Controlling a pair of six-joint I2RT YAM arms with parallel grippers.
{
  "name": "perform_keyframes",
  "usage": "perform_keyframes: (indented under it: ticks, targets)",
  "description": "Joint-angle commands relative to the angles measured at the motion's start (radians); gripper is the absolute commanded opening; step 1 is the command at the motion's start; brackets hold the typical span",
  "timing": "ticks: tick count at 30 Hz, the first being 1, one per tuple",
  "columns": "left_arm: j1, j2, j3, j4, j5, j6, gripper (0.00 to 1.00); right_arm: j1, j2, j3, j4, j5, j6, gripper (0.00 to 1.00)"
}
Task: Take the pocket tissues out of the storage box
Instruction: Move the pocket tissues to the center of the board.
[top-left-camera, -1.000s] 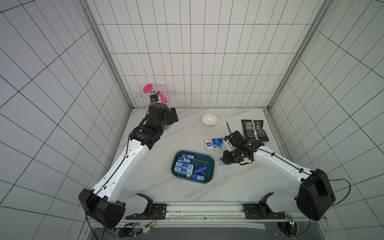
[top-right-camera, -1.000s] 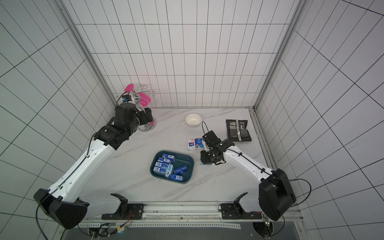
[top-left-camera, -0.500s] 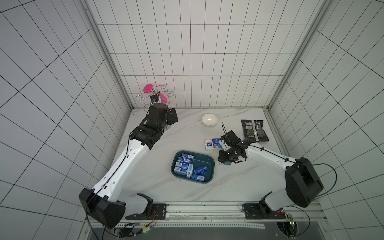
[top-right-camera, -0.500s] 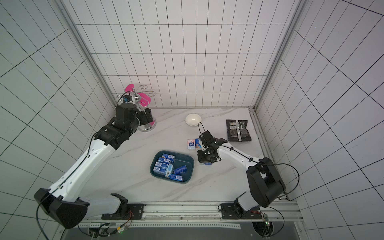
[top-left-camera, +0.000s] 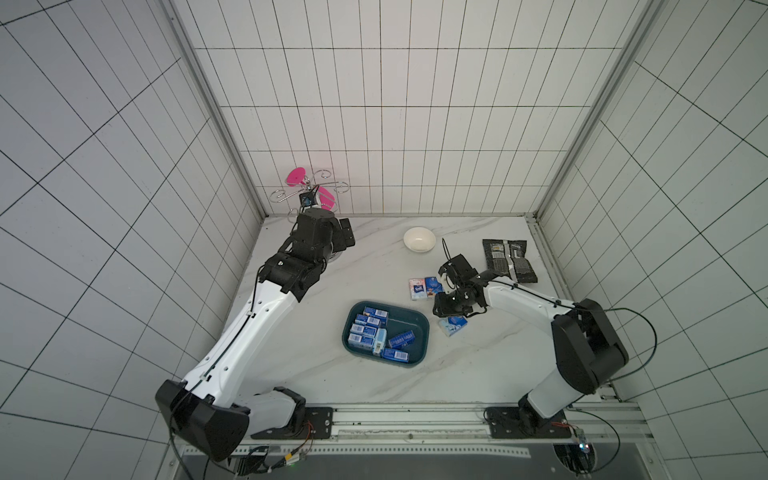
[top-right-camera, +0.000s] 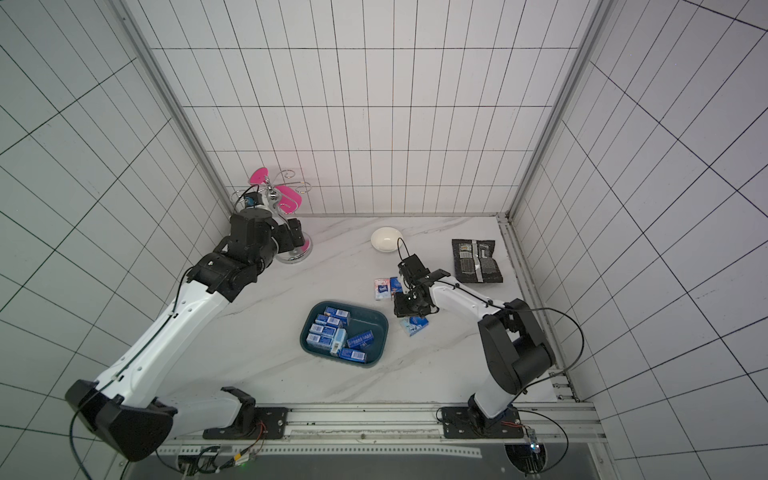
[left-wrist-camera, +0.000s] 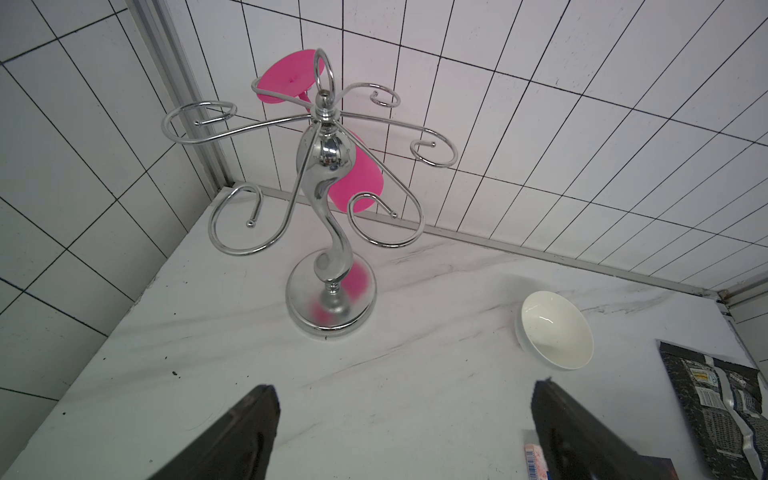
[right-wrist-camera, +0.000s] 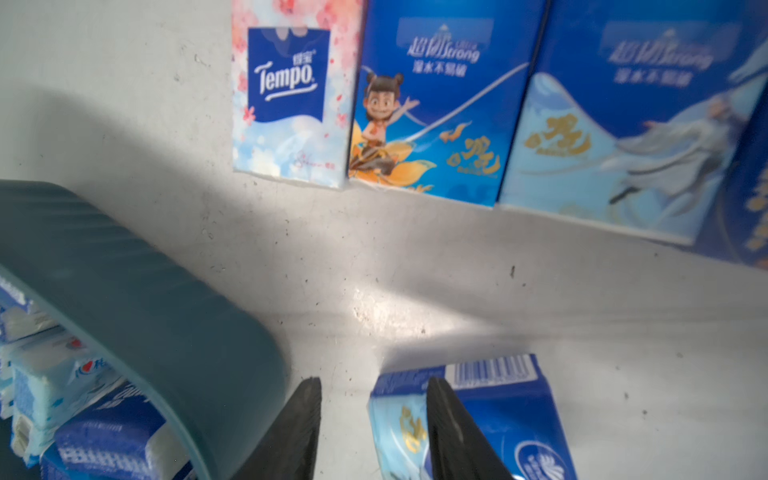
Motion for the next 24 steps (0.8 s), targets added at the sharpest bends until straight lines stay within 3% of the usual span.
perform_keyframes:
  ticks: [1,5,9,17,24]
  targets:
    - [-0.001,-0.014,-0.016,0.008,-0.008,0.003,0.98,-0.013,0.026,0.074,-0.033,-0.008,-0.029,0.48]
    - [-0.001,-0.019,-0.013,0.007,-0.015,0.014,0.98,-0.015,-0.001,0.126,-0.086,0.029,-0.041,0.51]
    - [-0.001,-0.014,-0.014,0.016,-0.004,0.012,0.98,-0.016,-0.119,0.078,-0.126,0.105,0.01,0.63]
    - [-0.018,0.005,-0.011,0.027,0.019,0.002,0.98,-0.005,-0.396,-0.279,0.019,0.203,0.389,0.73]
    - [-0.023,0.039,0.005,0.038,0.045,-0.006,0.98,0.043,-0.399,-0.337,0.069,0.255,0.538,0.77]
